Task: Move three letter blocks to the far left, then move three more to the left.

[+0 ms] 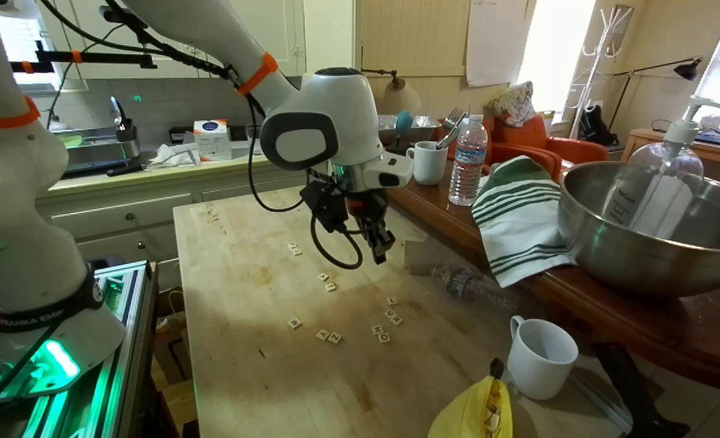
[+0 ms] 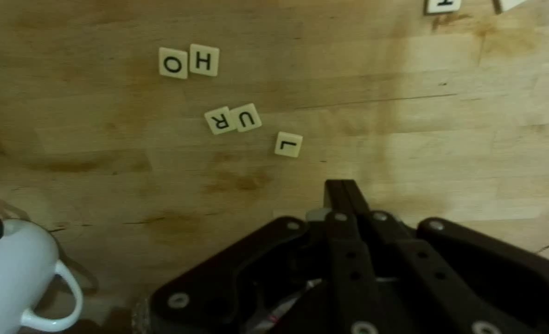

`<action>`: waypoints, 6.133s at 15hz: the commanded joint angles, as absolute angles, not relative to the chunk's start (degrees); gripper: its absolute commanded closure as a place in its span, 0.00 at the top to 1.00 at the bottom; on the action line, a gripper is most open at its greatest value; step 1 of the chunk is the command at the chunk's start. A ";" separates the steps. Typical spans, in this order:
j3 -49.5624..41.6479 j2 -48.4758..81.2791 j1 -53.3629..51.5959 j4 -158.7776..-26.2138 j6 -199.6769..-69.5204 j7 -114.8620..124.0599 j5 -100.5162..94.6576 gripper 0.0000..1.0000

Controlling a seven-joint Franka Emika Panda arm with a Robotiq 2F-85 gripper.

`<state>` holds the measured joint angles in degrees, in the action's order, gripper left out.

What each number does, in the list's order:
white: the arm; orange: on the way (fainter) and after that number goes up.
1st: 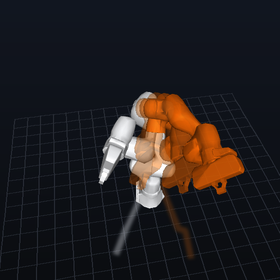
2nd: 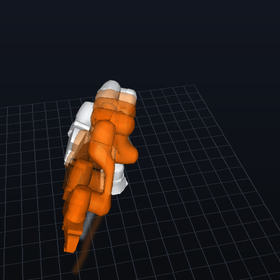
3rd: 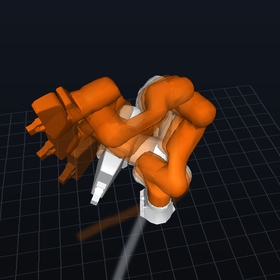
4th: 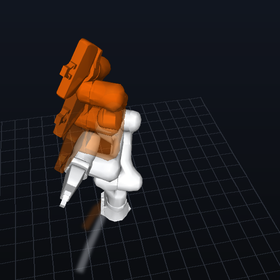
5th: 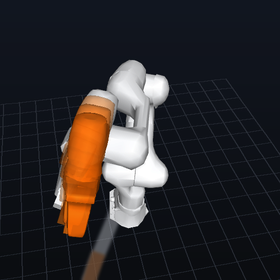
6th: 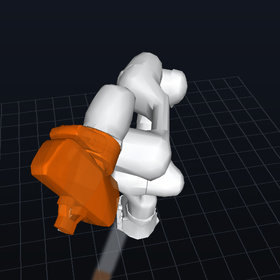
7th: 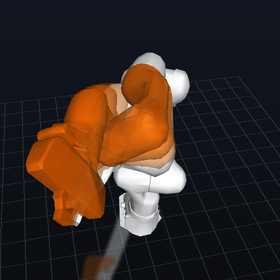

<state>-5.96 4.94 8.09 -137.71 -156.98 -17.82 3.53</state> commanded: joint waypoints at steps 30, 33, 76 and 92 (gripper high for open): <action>1.51 21.21 22.93 -130.74 -161.42 -34.10 6.39 0.00; 1.57 19.74 23.03 -132.22 -159.52 -37.35 5.96 0.00; 0.21 8.35 7.16 -147.79 -153.43 -27.82 5.09 0.00; -0.35 10.45 6.45 -146.48 -160.09 -16.49 5.19 0.00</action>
<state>0.11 8.32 7.18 -146.93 -158.01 -18.84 5.50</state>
